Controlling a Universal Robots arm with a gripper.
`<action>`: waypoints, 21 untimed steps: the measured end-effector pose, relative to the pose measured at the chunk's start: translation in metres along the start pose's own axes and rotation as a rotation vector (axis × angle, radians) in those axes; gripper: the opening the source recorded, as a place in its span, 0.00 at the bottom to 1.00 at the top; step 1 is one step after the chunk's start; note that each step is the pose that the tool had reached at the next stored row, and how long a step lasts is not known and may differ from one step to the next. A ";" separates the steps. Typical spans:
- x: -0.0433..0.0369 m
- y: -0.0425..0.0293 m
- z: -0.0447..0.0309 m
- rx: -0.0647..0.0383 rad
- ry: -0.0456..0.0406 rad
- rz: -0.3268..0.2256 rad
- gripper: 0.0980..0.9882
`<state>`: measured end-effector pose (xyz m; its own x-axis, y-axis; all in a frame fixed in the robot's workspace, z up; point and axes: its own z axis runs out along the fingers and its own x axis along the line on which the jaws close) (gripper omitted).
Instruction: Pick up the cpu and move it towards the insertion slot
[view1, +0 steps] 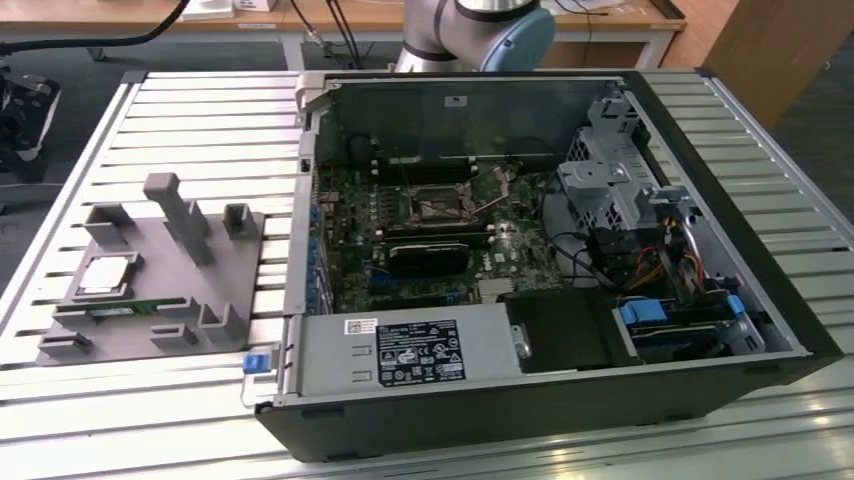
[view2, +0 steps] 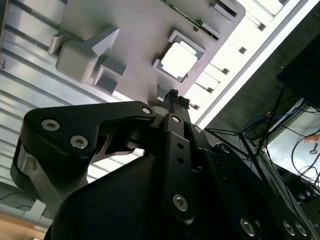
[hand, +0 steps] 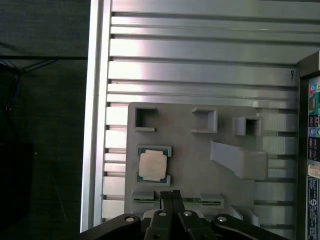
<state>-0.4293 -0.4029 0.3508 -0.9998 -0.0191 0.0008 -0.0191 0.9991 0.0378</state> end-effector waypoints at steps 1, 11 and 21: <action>0.0000 -0.0001 0.0019 0.000 0.0000 0.000 0.02; 0.0021 -0.0053 0.0199 0.000 0.0001 0.000 0.48; 0.0030 -0.0069 0.0339 0.000 0.0000 0.000 0.55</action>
<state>-0.4322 -0.4086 0.3167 -0.9998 -0.0191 0.0009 -0.0191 0.9991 0.0378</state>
